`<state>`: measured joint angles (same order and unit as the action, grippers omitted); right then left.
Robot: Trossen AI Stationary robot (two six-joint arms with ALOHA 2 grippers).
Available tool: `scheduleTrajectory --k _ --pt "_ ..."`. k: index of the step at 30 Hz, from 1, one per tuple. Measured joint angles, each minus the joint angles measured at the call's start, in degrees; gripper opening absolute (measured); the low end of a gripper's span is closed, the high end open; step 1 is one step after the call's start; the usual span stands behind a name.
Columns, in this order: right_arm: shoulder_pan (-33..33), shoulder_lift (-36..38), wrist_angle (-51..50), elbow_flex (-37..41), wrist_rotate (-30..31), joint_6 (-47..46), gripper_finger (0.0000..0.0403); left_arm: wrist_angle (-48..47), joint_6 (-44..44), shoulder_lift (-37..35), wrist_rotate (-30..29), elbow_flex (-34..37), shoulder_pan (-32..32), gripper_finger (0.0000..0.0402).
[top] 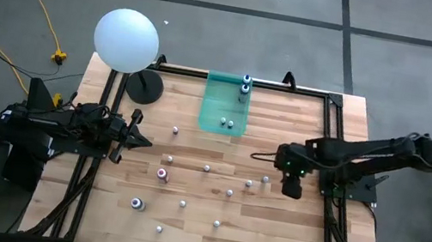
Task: Pick & Place food coloring
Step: Put the small blue food coloring bottle into the light blue bin
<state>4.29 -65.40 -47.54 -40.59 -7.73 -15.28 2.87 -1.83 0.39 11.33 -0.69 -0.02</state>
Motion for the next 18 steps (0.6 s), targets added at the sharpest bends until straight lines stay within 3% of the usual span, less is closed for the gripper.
scheduleTrajectory --k 4,11,18 --pt "0.02 -2.33 6.81 2.87 -0.45 4.69 0.0167 0.0 0.0 -0.01 0.0 0.0 0.0 0.0001" --pt "0.0 -7.86 9.7 3.01 1.52 15.38 0.0167 0.0 0.0 -0.01 0.0 0.0 -0.01 0.0001" --pt "0.0 -12.01 15.6 2.64 1.05 19.4 0.0167 0.0 0.0 0.0 0.0 0.0 0.01 0.0001"
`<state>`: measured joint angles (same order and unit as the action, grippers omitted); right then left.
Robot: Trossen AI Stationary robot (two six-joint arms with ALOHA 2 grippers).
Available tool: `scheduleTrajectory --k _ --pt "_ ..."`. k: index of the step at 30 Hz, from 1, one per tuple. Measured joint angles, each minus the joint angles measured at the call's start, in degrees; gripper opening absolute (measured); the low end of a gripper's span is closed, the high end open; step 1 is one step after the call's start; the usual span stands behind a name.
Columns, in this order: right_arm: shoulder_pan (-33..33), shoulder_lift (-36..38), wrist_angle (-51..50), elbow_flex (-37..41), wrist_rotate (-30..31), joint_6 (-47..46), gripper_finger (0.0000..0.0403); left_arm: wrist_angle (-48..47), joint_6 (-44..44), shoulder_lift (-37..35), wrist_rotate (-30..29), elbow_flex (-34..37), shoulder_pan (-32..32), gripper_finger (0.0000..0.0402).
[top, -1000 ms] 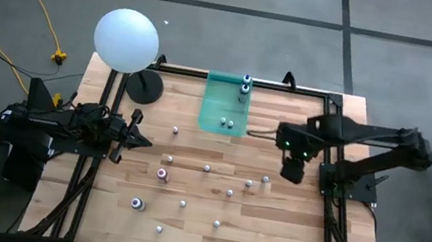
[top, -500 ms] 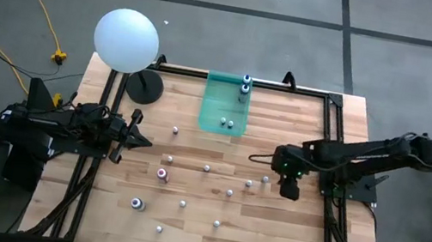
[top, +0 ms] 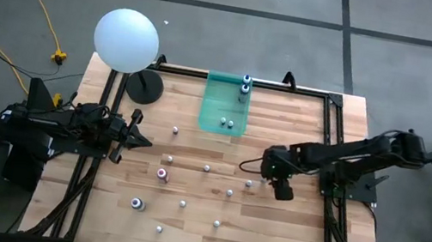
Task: Pick & Place food coloring
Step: Put the small blue food coloring bottle into the light blue bin
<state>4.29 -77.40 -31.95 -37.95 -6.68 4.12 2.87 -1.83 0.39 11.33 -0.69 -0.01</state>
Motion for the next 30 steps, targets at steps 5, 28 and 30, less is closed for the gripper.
scheduleTrajectory --k 5,28,30 --pt "0.0 -2.45 0.88 -0.95 -0.16 2.09 0.0167 0.0 0.0 0.0 0.0 0.0 0.0 0.0001" --pt "0.0 -3.61 2.62 -1.23 0.48 0.07 0.0059 0.0 0.0 -0.01 0.0 0.0 -0.02 0.0001" --pt "0.0 -3.61 2.24 -2.04 1.29 -1.12 0.0062 0.0 -0.01 0.0 0.0 0.0 0.0 0.0001"
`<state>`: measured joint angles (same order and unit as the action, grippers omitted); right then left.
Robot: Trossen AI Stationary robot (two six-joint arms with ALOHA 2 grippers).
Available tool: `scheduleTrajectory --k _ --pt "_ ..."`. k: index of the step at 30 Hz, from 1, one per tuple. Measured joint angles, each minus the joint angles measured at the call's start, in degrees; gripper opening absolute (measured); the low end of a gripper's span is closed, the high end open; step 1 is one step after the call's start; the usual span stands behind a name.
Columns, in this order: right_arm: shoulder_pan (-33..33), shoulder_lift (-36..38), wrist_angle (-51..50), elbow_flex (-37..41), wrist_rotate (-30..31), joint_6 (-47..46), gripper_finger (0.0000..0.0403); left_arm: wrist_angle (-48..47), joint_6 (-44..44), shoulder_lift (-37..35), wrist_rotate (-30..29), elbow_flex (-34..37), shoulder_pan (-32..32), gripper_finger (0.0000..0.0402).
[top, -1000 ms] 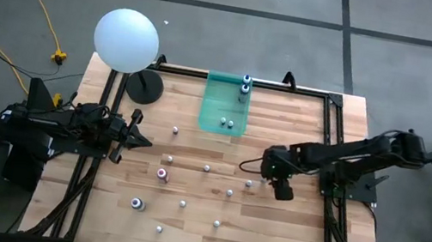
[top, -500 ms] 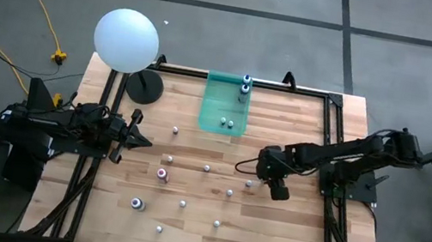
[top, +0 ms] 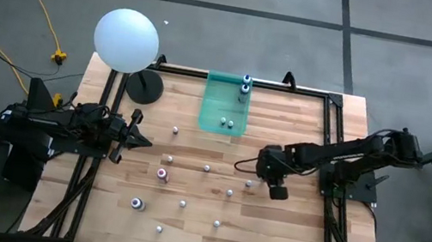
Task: Pick & Place food coloring
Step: Put the small blue food coloring bottle into the light blue bin
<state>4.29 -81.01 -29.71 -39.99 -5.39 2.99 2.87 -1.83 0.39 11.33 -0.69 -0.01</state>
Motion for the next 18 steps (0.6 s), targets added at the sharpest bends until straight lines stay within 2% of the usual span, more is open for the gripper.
scheduleTrajectory --k 8,18 --pt "-0.17 0.02 -6.51 -8.21 1.11 -0.53 0.0056 0.0 0.01 0.0 0.0 0.0 -0.01 0.0001" --pt "-0.2 0.09 -17.67 -25.79 0.7 -0.58 0.0058 0.0 0.01 0.0 0.0 0.0 -0.01 0.0001"
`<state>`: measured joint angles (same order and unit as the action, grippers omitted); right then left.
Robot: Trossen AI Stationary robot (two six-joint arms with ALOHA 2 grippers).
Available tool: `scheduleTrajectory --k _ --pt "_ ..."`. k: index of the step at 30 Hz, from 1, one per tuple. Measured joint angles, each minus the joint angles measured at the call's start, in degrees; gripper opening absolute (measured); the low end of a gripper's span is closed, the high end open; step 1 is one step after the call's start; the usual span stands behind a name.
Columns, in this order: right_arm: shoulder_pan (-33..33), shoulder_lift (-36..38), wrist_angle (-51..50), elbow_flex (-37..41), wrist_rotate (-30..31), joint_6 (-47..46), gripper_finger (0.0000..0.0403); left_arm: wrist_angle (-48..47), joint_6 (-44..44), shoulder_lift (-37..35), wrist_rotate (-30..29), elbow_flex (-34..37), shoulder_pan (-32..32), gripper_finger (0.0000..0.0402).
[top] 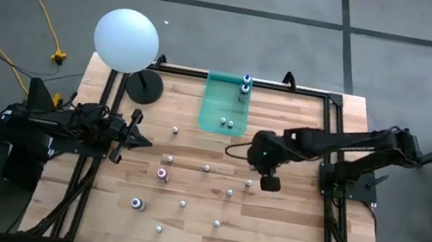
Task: Pick & Place food coloring
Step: Put the small blue food coloring bottle into the light blue bin
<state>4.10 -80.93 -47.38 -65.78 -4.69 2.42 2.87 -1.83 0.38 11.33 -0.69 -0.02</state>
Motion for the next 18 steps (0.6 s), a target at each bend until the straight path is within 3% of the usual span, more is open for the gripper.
scheduleTrajectory --k 9,18 --pt "-3.6 -0.61 -1.32 -11.63 0.27 -2.55 0.0061 0.0 0.0 0.0 0.0 0.0 0.01 0.0001" --pt "-8.89 -7.4 -3.29 -21.05 0.03 -2.1 0.0062 0.0 0.0 0.0 0.0 0.0 -0.01 0.0001"
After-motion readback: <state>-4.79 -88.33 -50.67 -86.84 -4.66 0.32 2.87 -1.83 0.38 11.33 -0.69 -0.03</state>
